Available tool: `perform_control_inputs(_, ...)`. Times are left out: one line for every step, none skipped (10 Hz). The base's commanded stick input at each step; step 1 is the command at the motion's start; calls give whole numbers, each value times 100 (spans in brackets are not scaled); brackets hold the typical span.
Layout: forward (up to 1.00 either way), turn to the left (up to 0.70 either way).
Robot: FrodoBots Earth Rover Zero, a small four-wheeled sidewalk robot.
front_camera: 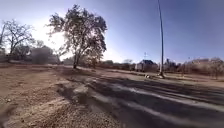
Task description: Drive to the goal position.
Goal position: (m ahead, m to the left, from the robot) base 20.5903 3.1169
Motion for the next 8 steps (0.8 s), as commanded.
perform_control_inputs(50,0)
perform_control_inputs(50,0)
perform_control_inputs(50,0)
perform_control_inputs(50,0)
perform_control_inputs(50,0)
perform_control_inputs(50,0)
perform_control_inputs(50,0)
perform_control_inputs(50,0)
